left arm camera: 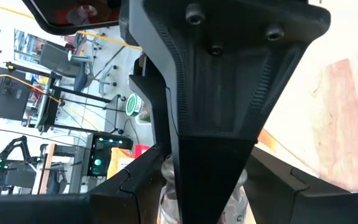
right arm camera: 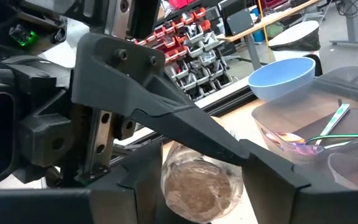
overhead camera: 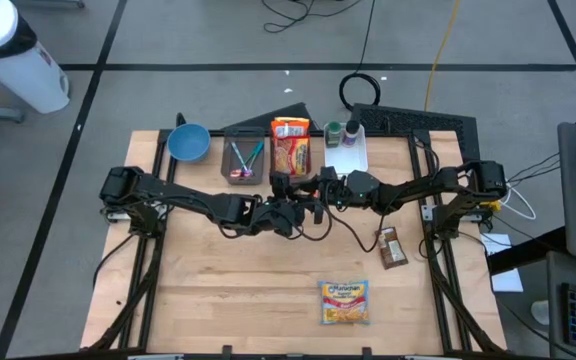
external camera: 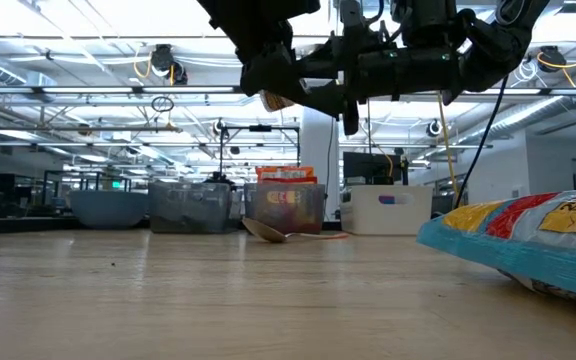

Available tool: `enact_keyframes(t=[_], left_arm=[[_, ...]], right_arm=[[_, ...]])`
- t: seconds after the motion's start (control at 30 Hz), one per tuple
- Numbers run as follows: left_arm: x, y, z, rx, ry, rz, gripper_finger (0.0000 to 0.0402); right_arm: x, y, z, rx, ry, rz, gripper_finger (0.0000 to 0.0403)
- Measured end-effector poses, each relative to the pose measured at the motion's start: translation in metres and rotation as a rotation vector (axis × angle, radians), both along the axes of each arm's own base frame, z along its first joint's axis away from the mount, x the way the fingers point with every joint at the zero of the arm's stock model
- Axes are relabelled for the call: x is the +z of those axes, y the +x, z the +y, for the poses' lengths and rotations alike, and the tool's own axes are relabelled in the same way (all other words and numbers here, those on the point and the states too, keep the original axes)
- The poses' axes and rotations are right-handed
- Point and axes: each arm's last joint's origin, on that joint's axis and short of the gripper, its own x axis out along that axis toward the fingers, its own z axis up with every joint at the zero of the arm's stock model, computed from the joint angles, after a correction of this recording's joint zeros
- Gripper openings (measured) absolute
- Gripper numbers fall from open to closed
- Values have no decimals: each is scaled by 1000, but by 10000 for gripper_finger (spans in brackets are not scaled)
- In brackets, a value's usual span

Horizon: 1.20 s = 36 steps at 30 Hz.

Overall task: Pick & Place Food Item
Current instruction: Put the brown seasoning bottle into the white bin

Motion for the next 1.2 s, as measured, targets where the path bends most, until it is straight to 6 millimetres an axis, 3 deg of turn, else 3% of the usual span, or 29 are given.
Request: enact_keyframes(t=[0.43, 0.77, 1.2], left_arm=[[0, 0, 0, 11, 28, 6, 188], [3, 1, -2, 11, 61, -7, 188], [4, 1, -3, 4, 62, -13, 188]], right_arm=[[0, 0, 0, 20, 27, -1, 167], [-4, 0, 1, 32, 39, 33, 228], [-1, 0, 1, 29, 21, 6, 211]])
